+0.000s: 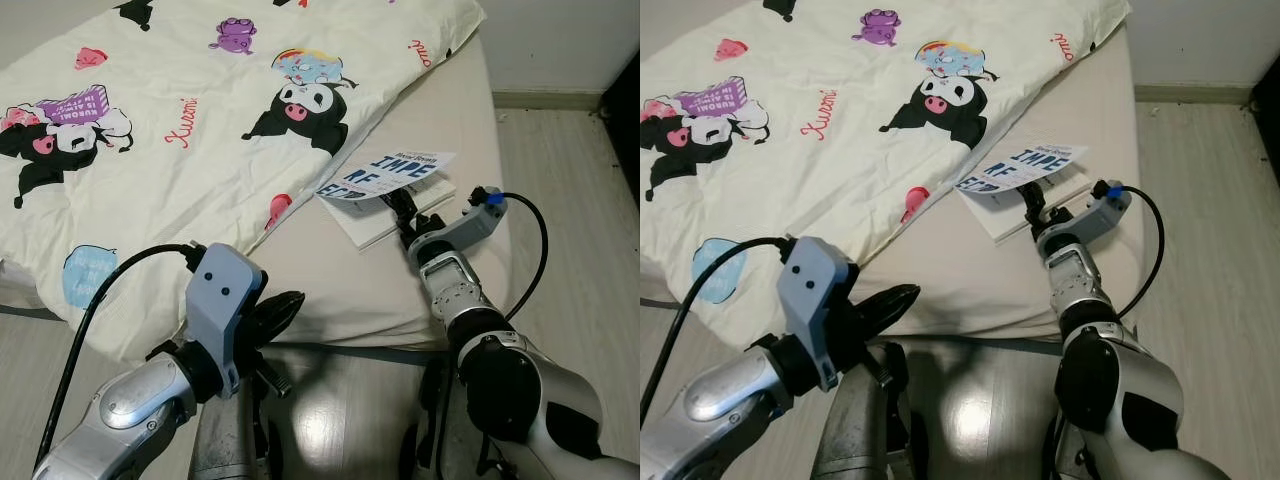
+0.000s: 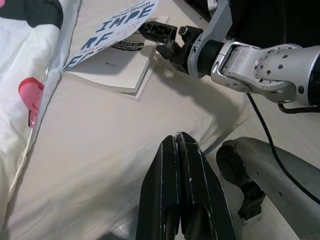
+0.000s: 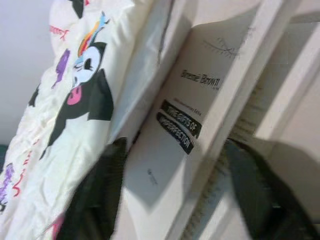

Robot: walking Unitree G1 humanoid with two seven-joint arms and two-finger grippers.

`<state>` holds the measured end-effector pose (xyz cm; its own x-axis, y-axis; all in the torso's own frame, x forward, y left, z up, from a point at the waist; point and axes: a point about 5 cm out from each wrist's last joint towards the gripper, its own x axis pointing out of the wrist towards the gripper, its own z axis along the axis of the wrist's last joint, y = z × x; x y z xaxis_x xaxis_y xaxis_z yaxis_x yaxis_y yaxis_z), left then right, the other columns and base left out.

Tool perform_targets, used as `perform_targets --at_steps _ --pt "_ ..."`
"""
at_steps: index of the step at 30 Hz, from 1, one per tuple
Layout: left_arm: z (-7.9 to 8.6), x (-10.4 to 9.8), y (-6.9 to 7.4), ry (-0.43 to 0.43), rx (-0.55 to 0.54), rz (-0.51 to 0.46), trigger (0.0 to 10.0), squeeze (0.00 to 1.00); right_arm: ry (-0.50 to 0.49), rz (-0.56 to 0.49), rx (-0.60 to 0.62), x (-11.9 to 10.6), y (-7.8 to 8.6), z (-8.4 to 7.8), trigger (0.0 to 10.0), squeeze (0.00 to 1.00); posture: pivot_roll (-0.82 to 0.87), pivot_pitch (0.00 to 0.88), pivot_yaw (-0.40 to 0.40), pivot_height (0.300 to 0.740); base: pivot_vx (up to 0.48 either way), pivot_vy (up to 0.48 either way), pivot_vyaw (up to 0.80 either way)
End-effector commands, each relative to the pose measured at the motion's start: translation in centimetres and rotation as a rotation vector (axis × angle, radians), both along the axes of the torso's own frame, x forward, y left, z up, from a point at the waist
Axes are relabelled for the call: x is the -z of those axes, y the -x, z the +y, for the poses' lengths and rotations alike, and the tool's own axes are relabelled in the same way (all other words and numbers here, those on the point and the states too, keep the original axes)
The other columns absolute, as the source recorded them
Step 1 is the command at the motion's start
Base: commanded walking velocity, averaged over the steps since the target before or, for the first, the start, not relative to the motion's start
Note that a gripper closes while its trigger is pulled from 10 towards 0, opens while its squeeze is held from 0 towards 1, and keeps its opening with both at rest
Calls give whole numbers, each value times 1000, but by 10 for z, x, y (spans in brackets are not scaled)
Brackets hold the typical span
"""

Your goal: Clean up the room

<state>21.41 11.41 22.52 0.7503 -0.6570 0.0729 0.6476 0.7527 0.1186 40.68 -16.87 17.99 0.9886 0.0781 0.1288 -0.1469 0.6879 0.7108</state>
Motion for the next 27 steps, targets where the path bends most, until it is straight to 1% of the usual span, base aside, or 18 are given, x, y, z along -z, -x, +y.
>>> perform_targets --at_steps 1,2,3,18,27 --pt "5 4 2 -23 -12 22 10000 0 -14 6 -35 3 0 9 1098 0 352 466 119 535 0 0 0" --pt "5 4 2 -23 -12 22 10000 0 -14 6 -35 3 0 9 1098 0 352 466 119 535 0 0 0" --pt "6 4 2 -25 -15 23 10000 0 -17 4 -34 3 0 9 0 0 351 465 119 535 0 0 0" --pt "8 4 1 -38 -30 22 10000 0 -28 17 -20 8 2 5 0 0 347 464 117 535 0 0 0" --pt "11 7 -3 -47 -48 14 10000 0 -18 30 -13 14 4 5 0 0 319 461 107 535 0 0 0"
